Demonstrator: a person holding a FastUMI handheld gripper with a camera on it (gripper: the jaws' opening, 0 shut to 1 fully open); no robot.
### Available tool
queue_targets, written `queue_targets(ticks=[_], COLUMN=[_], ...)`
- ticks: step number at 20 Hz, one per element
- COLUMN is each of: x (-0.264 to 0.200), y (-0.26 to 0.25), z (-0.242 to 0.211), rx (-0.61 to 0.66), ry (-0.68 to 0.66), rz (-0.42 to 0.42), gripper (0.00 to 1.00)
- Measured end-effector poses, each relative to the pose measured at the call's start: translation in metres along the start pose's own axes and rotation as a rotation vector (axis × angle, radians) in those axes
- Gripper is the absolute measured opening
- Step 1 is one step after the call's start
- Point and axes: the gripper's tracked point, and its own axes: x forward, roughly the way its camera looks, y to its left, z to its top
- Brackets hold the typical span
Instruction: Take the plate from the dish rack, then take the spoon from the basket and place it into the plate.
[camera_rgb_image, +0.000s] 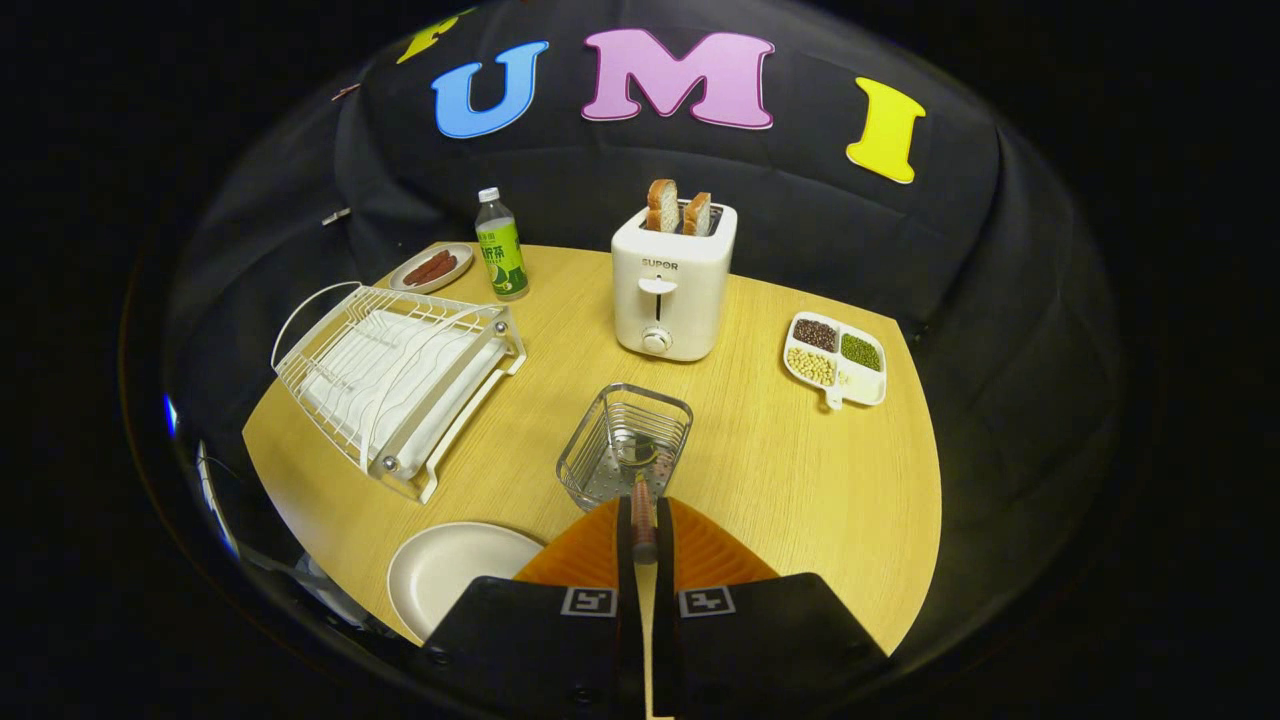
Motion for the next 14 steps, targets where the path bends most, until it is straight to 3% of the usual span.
queue_targets(ticks=[14], x=[-0.014], y=[0.004], z=[0.002], rx=[-0.022], ry=[-0.024], rz=[0.003], gripper=[0.08])
